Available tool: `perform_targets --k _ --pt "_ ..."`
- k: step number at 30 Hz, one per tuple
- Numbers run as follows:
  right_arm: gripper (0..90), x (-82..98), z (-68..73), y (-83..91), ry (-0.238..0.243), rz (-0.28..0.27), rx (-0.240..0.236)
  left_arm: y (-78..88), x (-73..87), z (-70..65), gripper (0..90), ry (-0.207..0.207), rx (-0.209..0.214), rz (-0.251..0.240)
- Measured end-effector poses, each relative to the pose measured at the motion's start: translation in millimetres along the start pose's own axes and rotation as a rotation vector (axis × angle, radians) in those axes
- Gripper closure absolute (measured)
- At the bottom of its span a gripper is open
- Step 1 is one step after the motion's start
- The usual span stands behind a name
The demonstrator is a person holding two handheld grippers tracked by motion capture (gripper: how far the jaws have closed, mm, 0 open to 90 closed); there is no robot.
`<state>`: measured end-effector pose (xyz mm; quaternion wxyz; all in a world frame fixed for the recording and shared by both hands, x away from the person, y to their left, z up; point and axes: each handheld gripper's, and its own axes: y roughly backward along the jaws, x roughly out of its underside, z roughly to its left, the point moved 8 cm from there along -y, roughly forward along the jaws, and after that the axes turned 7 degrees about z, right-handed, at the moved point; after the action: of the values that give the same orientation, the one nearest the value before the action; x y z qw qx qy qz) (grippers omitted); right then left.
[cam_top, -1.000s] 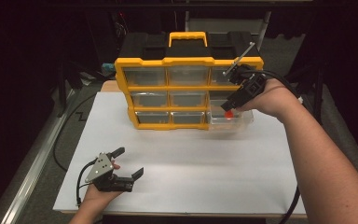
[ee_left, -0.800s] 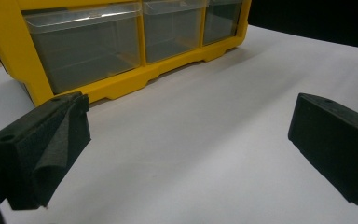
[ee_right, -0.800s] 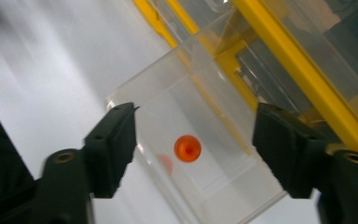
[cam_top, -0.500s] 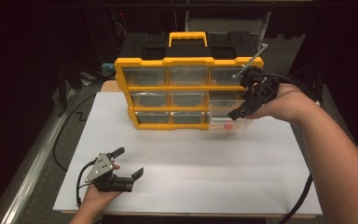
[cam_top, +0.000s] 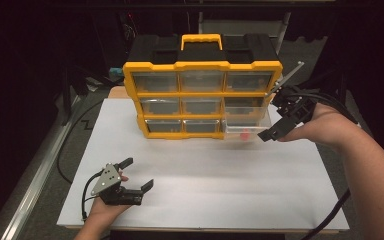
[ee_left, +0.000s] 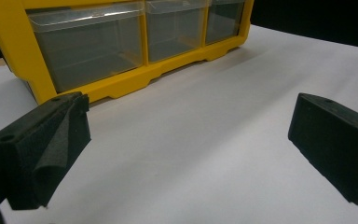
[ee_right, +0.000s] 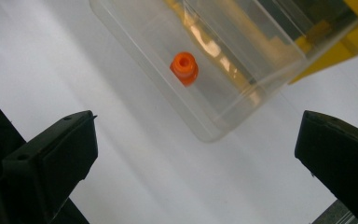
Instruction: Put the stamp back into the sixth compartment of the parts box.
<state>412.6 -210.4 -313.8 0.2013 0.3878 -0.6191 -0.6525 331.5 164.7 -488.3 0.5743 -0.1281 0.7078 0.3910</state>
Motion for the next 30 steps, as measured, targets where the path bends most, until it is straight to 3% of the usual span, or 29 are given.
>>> perform_targets --k 14,19,27,30 --pt "0.1 41.1 -8.3 -14.0 -0.038 0.035 0.033 -0.9 0.9 -0.8 0.4 0.002 -0.004 0.004" --pt "0.1 51.1 -10.1 -20.9 -0.032 0.040 0.036 -0.6 1.4 0.1 0.4 0.008 -0.008 0.007" --pt "0.1 69.2 -9.6 -47.6 -0.064 0.068 0.034 -0.6 1.8 0.6 0.4 0.009 -0.010 0.009" --pt "0.1 75.4 -8.6 -62.7 -0.055 0.082 0.030 -0.4 1.8 0.9 0.4 0.008 -0.011 0.010"
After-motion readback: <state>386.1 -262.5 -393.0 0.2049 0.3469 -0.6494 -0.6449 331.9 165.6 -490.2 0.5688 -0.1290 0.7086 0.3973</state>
